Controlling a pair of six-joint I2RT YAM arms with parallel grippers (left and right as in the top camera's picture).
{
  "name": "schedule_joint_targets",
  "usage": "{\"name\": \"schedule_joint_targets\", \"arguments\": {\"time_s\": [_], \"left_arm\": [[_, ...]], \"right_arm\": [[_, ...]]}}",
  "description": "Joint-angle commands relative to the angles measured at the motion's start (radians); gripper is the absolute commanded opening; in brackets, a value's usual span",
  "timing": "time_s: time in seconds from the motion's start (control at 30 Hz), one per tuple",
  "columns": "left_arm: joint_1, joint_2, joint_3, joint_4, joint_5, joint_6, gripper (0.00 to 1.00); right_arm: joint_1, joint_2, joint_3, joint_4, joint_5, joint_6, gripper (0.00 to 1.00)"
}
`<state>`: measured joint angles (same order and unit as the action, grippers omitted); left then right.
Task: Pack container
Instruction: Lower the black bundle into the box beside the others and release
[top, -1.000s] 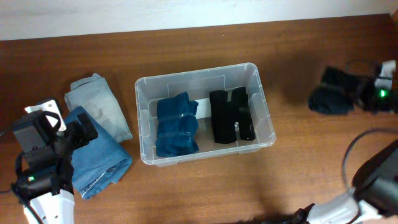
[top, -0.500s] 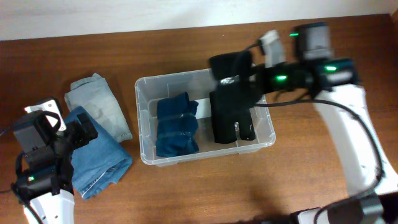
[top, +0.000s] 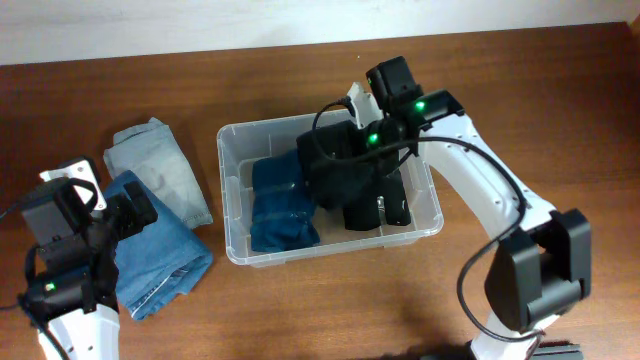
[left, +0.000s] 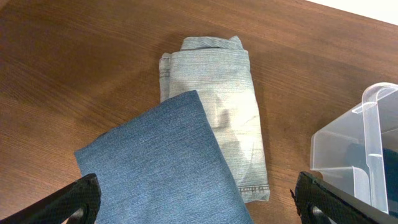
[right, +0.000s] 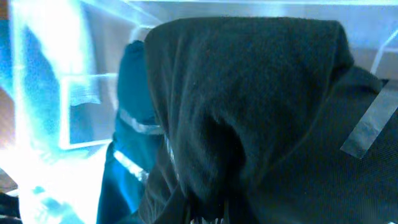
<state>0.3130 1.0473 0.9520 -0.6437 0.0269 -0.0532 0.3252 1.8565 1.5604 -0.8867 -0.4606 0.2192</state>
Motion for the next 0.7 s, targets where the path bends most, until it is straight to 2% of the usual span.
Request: {"name": "schedule_joint_targets", "arguments": {"time_s": [0.0, 0.03, 0.07, 0.1, 0.13, 0.2, 0.3, 0.4, 0.53, 0.57, 0.67], "left_arm": [[0.002, 0.005, 0.017, 0.003, 0.004, 0.001, 0.99], [0.002, 0.005, 0.017, 0.003, 0.004, 0.001, 0.99], [0.002, 0.005, 0.017, 0.003, 0.004, 0.001, 0.99], [0.002, 0.005, 0.017, 0.003, 0.004, 0.001, 0.99], [0.002, 0.005, 0.017, 0.003, 0.004, 0.001, 0.99], [0.002, 0.005, 0.017, 0.003, 0.004, 0.001, 0.99], [0.002, 0.005, 0.017, 0.004, 0.004, 0.001, 0.99], [0.002, 0.005, 0.017, 0.006, 0.004, 0.001, 0.99], [0.002, 0.005, 0.017, 0.007, 0.004, 0.001, 0.99], [0.002, 0.005, 0.017, 0.007, 0.004, 0.001, 0.99], [0.002, 0.005, 0.017, 0.007, 0.004, 0.001, 0.99]], "right_arm": [[0.011, 0.024, -0.018, 0.005, 0.032, 0.052, 0.05], [0.011, 0.030, -0.022, 0.005, 0.036, 0.052, 0.08], [0.011, 0.034, -0.024, 0.004, 0.035, 0.052, 0.18], [0.011, 0.042, -0.025, -0.003, 0.035, 0.051, 0.41], [0.015, 0.043, -0.025, -0.011, 0.035, 0.050, 0.56], [0.031, 0.043, -0.025, -0.024, 0.035, 0.040, 0.71], [0.049, 0.042, -0.025, -0.025, 0.040, 0.025, 0.86], [0.048, 0.031, -0.017, -0.026, 0.078, 0.025, 0.92], [0.020, -0.017, 0.055, -0.058, 0.169, -0.063, 0.90], [0.014, -0.028, 0.079, -0.071, 0.193, -0.081, 0.86], [0.008, -0.054, 0.150, -0.133, 0.311, -0.119, 0.61]]}}
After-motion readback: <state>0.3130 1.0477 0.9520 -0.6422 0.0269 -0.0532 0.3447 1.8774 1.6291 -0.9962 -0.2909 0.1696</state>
